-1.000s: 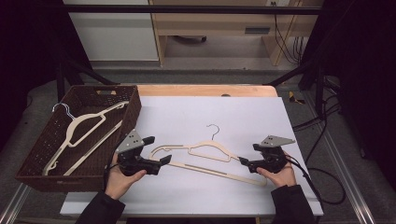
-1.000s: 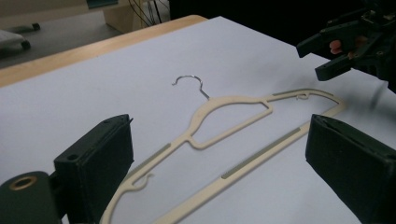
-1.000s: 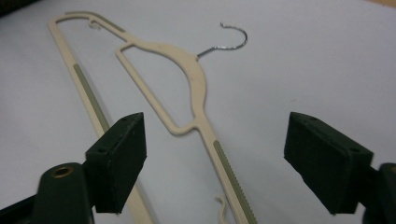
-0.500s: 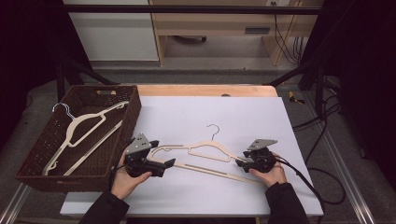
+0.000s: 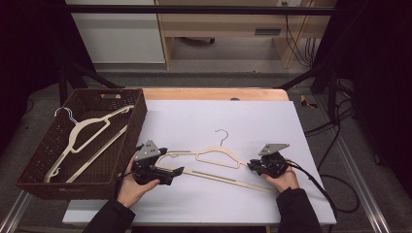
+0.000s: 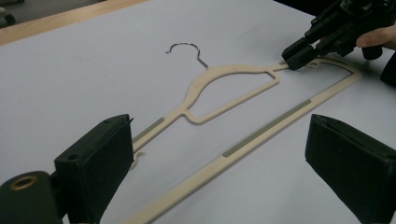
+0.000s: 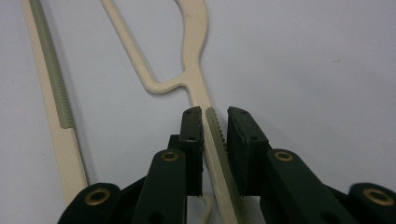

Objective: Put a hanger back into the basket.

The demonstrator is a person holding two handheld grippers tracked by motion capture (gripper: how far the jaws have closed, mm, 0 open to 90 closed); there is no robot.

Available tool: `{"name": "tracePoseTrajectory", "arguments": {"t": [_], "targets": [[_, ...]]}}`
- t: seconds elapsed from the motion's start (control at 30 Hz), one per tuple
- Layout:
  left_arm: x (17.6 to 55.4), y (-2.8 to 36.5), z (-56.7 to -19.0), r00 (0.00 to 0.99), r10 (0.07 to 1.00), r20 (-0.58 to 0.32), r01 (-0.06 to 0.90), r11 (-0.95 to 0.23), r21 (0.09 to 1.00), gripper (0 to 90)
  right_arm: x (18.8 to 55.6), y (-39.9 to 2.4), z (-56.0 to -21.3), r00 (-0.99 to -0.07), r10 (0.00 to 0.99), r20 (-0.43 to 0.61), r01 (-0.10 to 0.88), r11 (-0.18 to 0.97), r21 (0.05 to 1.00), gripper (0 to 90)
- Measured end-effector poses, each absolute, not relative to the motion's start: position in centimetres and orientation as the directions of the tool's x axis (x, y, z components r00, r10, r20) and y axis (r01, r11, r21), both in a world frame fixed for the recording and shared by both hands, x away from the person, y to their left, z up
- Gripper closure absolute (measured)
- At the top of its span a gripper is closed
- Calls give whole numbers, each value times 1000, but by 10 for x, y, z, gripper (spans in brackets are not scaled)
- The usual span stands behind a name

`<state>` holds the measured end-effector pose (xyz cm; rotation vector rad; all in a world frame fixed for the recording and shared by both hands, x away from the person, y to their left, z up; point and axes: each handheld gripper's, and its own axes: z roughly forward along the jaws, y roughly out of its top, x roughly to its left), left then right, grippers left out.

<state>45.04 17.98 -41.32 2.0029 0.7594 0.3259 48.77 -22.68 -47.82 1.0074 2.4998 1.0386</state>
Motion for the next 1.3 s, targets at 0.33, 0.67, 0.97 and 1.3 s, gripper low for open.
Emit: {"name": "tracePoseTrajectory", "arguments": {"t": [0.33,0.67,0.97,1.3], "targets": [[451,177,-415,776,627,-69,384,-383,840,78,487,-229,-476,-770,637,21,465,539,702,791],[450,175,-416,778,625,-63,383,-392,836,78,476,-228,-472,-780,622,75,497,542,678,796],[450,175,-419,775,629,-65,389,-394,833,78,468,-226,-477,-764,642,63,499,525,689,749],[463,162,-419,777,627,-61,394,-407,824,100,466,-222,-475,-782,623,11,463,569,679,799]]}}
